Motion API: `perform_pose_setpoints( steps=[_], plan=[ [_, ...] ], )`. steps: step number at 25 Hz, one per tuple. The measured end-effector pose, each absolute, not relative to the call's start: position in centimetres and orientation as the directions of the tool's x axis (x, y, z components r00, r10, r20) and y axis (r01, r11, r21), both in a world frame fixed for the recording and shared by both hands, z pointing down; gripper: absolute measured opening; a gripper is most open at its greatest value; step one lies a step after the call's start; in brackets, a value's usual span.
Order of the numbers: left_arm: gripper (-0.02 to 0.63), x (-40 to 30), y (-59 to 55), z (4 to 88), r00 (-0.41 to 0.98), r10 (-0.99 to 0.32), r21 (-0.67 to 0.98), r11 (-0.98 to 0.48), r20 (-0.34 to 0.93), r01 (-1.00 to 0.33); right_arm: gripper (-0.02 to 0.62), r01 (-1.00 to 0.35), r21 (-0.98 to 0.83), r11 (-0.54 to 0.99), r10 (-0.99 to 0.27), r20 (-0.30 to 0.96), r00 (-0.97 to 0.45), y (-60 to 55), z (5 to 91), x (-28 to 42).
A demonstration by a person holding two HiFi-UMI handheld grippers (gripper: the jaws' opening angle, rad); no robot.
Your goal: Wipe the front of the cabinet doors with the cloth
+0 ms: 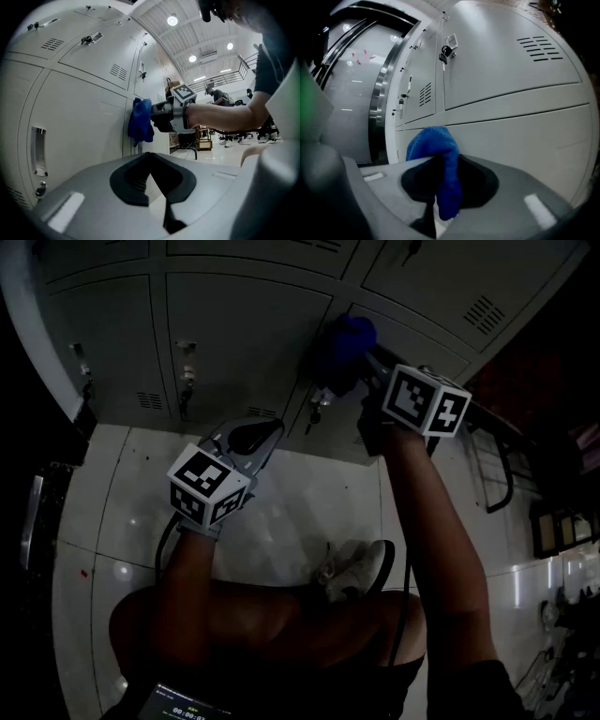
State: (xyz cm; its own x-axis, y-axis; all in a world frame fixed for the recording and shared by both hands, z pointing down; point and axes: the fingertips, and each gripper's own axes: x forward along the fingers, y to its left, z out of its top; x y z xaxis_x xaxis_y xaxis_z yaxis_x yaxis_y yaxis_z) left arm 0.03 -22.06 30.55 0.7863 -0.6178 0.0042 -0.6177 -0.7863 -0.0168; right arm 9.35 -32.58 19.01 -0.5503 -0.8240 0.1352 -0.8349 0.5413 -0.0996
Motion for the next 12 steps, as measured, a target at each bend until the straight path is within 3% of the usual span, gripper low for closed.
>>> perform_pose_setpoints(
  steps=[12],
  plan=[
    [0.0,0.3,-21.9,30.3,0.79,-0.614,-0.026,-0.789,-0.004,-0.613,0.077,-0.846,-0.14,0.515,-0.838,0.126,-0.531,-33.7,17.9,10.7]
  ],
)
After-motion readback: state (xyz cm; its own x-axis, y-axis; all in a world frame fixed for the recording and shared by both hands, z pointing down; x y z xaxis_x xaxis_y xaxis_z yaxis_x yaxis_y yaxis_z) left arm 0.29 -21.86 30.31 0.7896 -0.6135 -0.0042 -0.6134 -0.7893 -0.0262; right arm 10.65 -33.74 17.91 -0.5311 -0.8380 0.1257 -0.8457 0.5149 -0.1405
